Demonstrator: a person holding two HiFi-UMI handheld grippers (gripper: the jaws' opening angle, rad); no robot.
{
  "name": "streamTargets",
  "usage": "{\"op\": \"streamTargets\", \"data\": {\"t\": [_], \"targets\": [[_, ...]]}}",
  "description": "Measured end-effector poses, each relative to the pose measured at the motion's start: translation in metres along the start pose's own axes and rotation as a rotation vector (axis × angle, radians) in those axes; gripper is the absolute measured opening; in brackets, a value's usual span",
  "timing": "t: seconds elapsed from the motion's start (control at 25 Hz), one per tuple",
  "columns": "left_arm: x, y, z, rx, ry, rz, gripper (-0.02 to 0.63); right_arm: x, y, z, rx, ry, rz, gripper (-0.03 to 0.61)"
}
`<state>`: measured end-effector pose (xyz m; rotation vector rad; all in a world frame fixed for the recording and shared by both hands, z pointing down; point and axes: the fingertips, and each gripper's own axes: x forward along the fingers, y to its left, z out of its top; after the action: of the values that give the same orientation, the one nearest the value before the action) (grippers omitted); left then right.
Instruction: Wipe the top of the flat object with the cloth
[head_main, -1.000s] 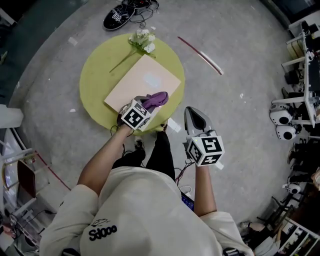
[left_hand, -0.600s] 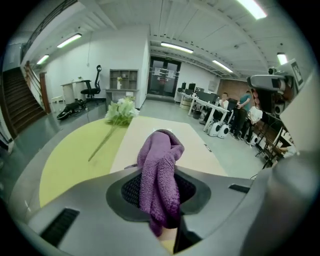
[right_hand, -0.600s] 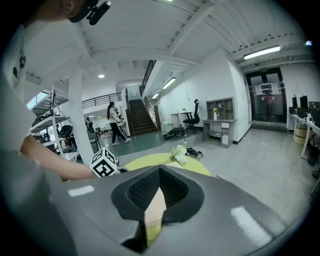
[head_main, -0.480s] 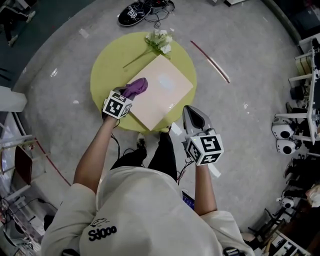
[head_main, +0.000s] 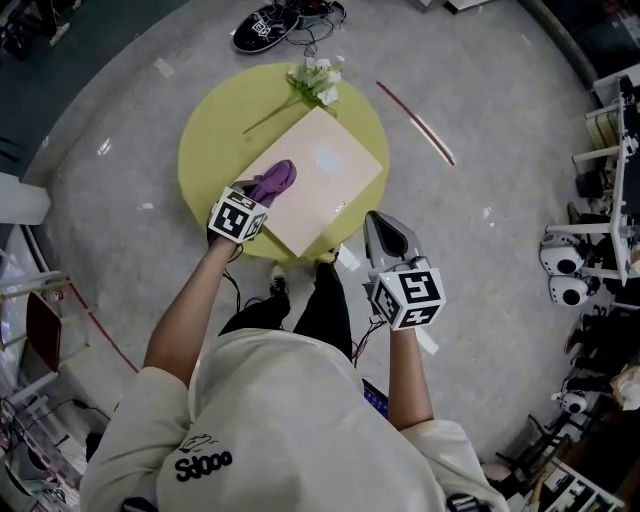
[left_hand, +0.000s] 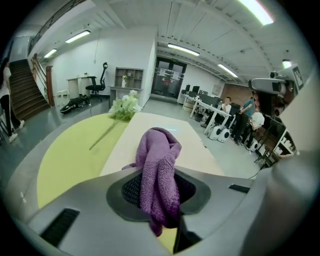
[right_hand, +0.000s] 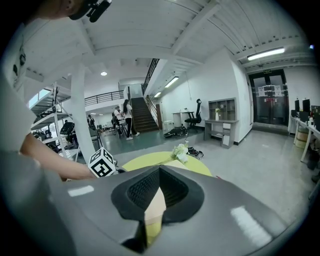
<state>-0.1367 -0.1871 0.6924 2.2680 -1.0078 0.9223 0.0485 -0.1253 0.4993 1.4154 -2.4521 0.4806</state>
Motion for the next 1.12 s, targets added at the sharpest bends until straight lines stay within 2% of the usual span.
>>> {"op": "streamTargets", "data": {"t": [0.4, 0.6, 0.92, 1.12], "targets": [[0.011, -0.116, -0.018, 0.104, 0.033, -0.242, 0.089, -0.010, -0.005, -0.007, 0.025, 0.005, -0.013, 0.009], [0.003, -0.152, -0.034, 0.231, 0.068, -0.339, 0.089, 0.002, 0.006, -0.011, 0.019, 0.023, 0.024, 0.009], [-0.014, -0.146, -0.054, 0.277, 0.077, -0.388, 0.086, 0.038, 0.036, -0.012, -0.019, 0.062, 0.109, 0.008], [-0.019, -0.099, -0.052, 0.195, 0.048, -0.318, 0.086, 0.057, 0.045, -0.004, -0.033, 0.063, 0.142, 0.009]]}}
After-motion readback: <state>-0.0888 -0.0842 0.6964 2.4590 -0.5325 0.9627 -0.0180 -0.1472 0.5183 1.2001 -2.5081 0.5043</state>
